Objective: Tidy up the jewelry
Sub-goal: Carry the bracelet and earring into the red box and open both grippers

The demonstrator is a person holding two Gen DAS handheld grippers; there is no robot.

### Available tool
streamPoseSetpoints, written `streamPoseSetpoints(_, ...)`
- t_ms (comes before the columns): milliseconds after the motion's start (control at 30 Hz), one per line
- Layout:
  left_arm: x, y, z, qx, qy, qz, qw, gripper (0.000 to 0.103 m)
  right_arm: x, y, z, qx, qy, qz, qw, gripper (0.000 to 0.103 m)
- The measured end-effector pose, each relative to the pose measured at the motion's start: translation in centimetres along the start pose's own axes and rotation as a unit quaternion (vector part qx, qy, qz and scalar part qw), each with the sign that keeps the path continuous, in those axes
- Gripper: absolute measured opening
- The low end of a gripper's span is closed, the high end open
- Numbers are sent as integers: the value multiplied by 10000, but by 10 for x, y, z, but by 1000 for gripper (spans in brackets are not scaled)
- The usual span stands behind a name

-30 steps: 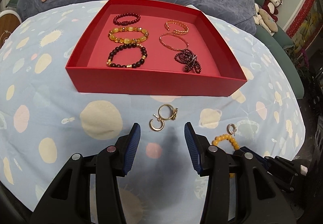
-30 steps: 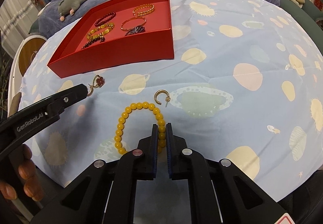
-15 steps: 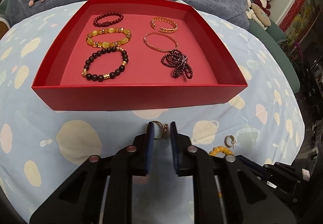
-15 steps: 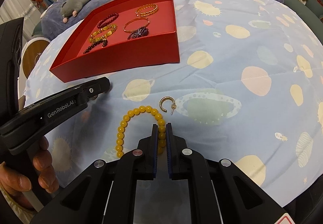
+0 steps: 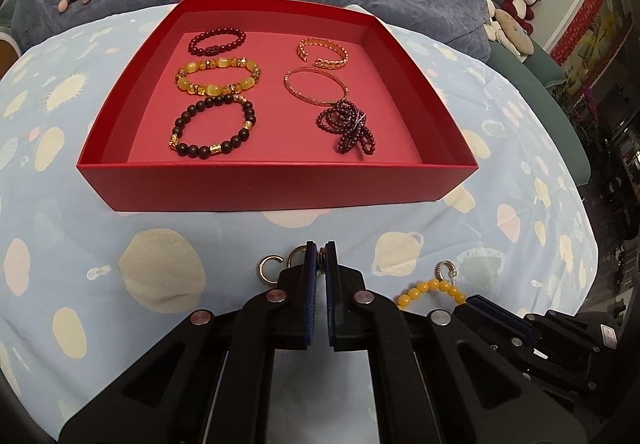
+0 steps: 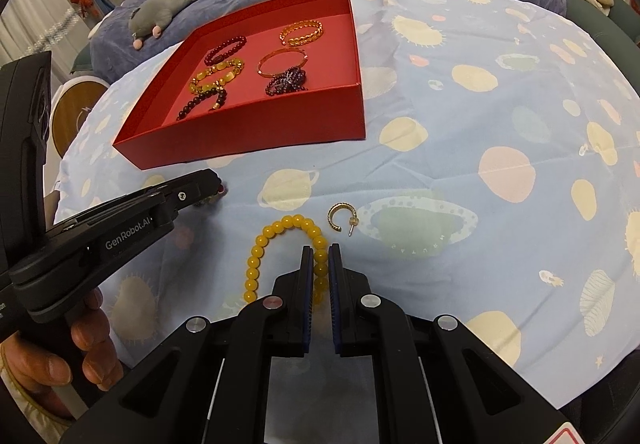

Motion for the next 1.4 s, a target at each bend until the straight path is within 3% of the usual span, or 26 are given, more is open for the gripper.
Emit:
streamPoseSetpoints(767,-71,-31,11,-178,98,-396,9990,4,-60,-46,17,-99,-198,-682,9974,7)
streamPoseSetpoints(1100,-88,-100,3,-162,305,-664,9972,4,-67,-133,31,-357,-512,-1126,9917,7)
streamPoseSetpoints(1267,-70,-132,-3,-131,365,-649,9971,4,-44,-172,37,-240,-764,-1151,9901,7)
streamPoseSetpoints(1400,-41,-140,-2,-155,314,-479,9982,4,-6,-180,35,-85,-861,-900,9922,7)
Point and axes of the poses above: each gripper's, at about its wrist camera, not at the fingertips, and x roughly the way its jaws point, z to its left, y to its underside, the point moved 8 cm from there along x, roughly the way its jaws point, and after that the axes turned 12 degrees about -x, right-handed, at the moved point
